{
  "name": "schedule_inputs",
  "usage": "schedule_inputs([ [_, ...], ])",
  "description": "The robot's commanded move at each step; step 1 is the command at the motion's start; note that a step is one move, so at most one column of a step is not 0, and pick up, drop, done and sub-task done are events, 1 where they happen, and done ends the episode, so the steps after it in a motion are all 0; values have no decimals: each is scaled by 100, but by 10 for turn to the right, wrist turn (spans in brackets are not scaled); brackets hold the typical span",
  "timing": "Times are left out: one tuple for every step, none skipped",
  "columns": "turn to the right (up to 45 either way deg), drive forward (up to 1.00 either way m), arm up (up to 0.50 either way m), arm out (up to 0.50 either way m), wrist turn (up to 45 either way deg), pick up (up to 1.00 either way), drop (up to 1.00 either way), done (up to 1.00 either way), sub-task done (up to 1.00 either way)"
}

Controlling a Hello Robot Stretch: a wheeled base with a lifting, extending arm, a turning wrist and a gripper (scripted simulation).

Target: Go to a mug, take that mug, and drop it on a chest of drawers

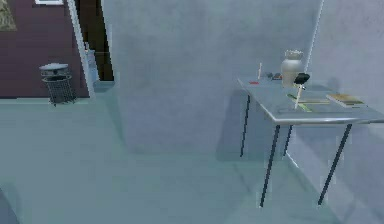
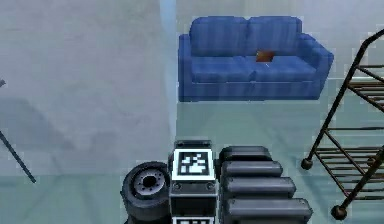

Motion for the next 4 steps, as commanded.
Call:
schedule_inputs([
  [0,30,0,0,0,0,0,0,0],
  [-330,0,0,0,0,0,0,0,0],
  [0,100,0,0,0,0,0,0,0],
  [-30,0,0,0,0,0,0,0,0],
])
